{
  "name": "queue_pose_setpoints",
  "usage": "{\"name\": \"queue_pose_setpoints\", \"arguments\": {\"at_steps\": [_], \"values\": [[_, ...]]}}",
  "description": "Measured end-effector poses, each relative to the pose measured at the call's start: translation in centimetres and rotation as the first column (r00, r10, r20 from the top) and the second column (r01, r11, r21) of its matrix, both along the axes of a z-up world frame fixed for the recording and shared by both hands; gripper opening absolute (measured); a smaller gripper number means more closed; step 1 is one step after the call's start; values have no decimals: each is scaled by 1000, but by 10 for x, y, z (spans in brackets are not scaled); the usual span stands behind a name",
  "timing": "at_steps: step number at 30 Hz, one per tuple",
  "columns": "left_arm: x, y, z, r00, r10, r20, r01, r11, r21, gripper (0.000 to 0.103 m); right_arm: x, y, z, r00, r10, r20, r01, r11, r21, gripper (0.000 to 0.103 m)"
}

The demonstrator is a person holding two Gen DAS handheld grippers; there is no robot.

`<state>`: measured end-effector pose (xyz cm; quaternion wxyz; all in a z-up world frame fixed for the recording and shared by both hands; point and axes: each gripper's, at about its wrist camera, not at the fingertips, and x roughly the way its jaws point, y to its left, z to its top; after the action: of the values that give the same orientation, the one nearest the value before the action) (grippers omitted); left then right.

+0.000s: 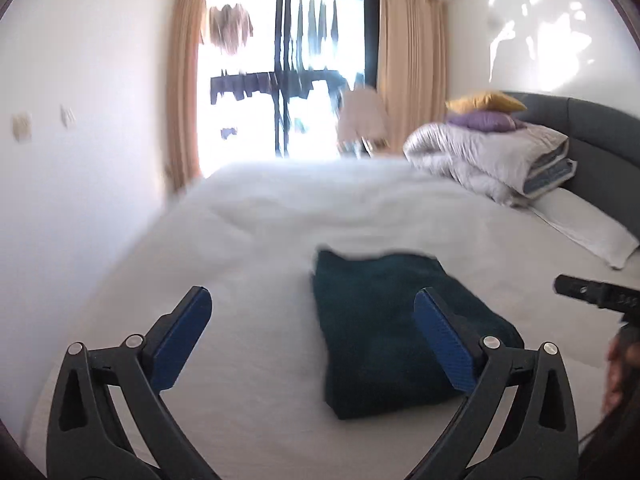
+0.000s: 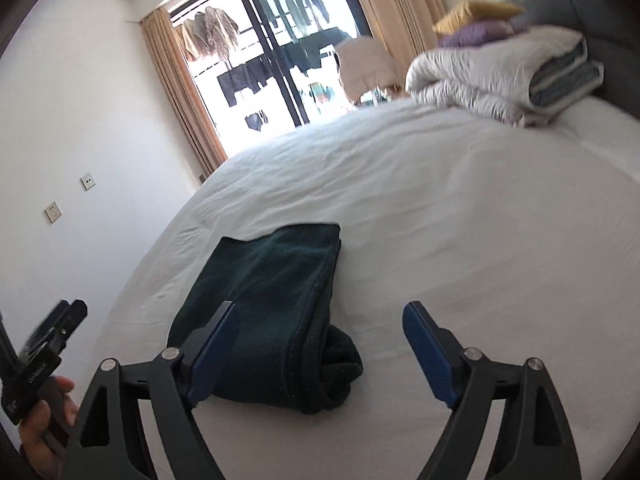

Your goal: Fold small clothes

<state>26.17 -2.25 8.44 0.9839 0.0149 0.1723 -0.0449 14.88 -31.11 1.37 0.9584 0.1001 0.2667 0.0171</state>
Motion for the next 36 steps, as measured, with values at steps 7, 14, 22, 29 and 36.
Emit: {"name": "queue_pose_setpoints", "arguments": {"at_steps": [7, 14, 22, 29, 36], "values": [[-90, -54, 62, 988, 91, 125, -110, 982, 153, 103, -85, 45, 75, 953, -11, 304, 64, 984, -166, 103], [-134, -51, 102, 993, 118, -12, -118, 993, 5, 103, -142, 63, 121, 919, -47, 392, 129, 974, -187, 103], [-143, -21, 53, 978, 113, -177, -112, 994, 13, 103, -137, 71, 86, 965, -75, 250, 142, 954, -263, 103], [-96, -32, 6, 955, 91, -281, -100, 995, -15, 103, -125, 77, 47, 993, -65, 94, 85, 971, -225, 103], [-72, -32, -19, 937, 98, -335, -112, 993, -23, 103, -122, 88, 35, 998, -50, 28, 55, 972, -230, 103]]}}
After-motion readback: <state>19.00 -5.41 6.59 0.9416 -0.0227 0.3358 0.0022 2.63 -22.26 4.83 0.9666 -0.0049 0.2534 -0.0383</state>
